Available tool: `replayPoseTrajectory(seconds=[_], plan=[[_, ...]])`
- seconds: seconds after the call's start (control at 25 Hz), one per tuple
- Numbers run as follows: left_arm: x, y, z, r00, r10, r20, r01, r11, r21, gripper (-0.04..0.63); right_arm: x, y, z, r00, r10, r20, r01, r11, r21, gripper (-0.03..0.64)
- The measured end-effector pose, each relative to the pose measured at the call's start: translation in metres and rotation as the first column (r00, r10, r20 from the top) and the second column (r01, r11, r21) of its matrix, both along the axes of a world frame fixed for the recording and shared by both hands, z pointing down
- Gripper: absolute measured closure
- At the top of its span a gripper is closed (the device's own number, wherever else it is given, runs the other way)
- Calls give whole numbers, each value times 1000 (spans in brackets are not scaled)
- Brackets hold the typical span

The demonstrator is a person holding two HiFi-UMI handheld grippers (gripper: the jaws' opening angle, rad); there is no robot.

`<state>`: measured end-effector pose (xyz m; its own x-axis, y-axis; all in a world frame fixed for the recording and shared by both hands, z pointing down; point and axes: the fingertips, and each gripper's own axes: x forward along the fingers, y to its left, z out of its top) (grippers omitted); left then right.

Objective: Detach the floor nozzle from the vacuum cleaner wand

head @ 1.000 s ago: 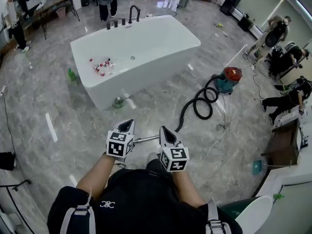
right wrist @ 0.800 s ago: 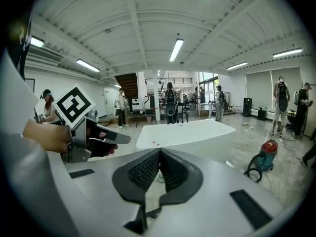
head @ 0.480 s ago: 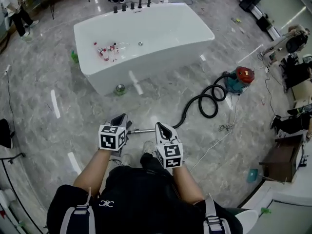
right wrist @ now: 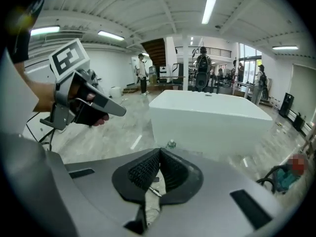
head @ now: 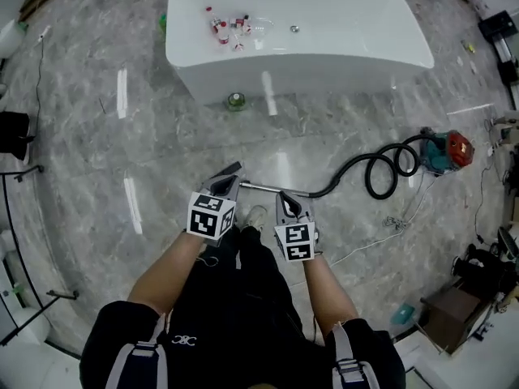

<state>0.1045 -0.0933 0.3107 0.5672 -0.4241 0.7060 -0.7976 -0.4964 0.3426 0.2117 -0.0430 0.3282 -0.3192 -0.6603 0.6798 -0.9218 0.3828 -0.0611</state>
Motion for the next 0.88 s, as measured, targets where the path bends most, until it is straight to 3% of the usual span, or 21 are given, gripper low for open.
replayPoseTrajectory(seconds=[0.12,0.28,0.4,0.6,0.76,0.88], plan=[[-13,-6,52,1000,-5,24,6,999,-37,594,-19,-10,66,988,-149,-37,148,988,-36,609],[-33,-9,146,999,10,50,-5,994,-109,594,-39,-20,170,943,-313,-116,301,947,-109,609],[-41,1,221,998,11,63,0,984,-178,594,-43,-19,259,932,-344,-114,317,926,-205,609],[-40,-5,326,1000,-18,-4,16,969,-247,594,-39,-3,423,870,-454,-192,350,843,-408,609],[-48,-5,401,1000,-22,6,23,961,-277,594,-41,21,523,838,-503,-212,344,788,-511,602],[-58,-4,451,1000,-27,9,28,954,-300,592,-45,29,587,797,-554,-242,365,759,-539,506]])
